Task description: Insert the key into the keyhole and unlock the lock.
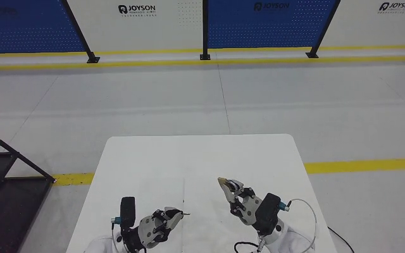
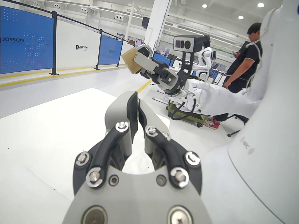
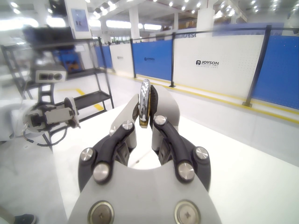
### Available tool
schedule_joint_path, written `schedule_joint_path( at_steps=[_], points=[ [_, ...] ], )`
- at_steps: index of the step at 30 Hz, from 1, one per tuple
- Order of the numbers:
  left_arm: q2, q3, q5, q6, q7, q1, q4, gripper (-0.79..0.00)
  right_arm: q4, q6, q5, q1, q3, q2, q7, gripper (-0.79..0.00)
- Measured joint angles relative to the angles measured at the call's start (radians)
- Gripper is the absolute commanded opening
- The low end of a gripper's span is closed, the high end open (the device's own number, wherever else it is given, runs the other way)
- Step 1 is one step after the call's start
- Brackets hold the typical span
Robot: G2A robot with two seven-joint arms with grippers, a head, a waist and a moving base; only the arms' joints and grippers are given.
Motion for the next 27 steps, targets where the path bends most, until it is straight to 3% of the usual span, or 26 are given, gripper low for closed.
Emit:
schedule_joint_path(
  at_steps=[6,11,17,22,27],
  points=[
    [0.000,0.001,0.000,0.000,-0.001,0.000,0.000,-0.785,0.000,0.000,0.000,0.000,0.000,0.000,0.000,-0.785],
    [-0.006,0.052,-0.072,0.036,0.000,-0.025,-0.012,-0.785,0.014,-0.028,0.067,0.035,-0.052,-0.008,-0.011,-0.785],
    [-0.023,0.128,-0.184,0.011,0.145,-0.080,0.048,-0.785,0.096,-0.110,0.251,0.091,-0.163,-0.027,-0.106,-0.785],
    [-0.039,0.191,-0.201,-0.017,0.264,-0.127,0.102,-0.785,0.171,-0.248,0.396,0.146,-0.244,-0.041,-0.149,-0.785],
    [-0.050,0.265,-0.237,-0.017,0.343,-0.164,0.144,-0.785,0.218,-0.345,0.385,0.195,-0.291,-0.052,-0.212,-0.785]
  ],
)
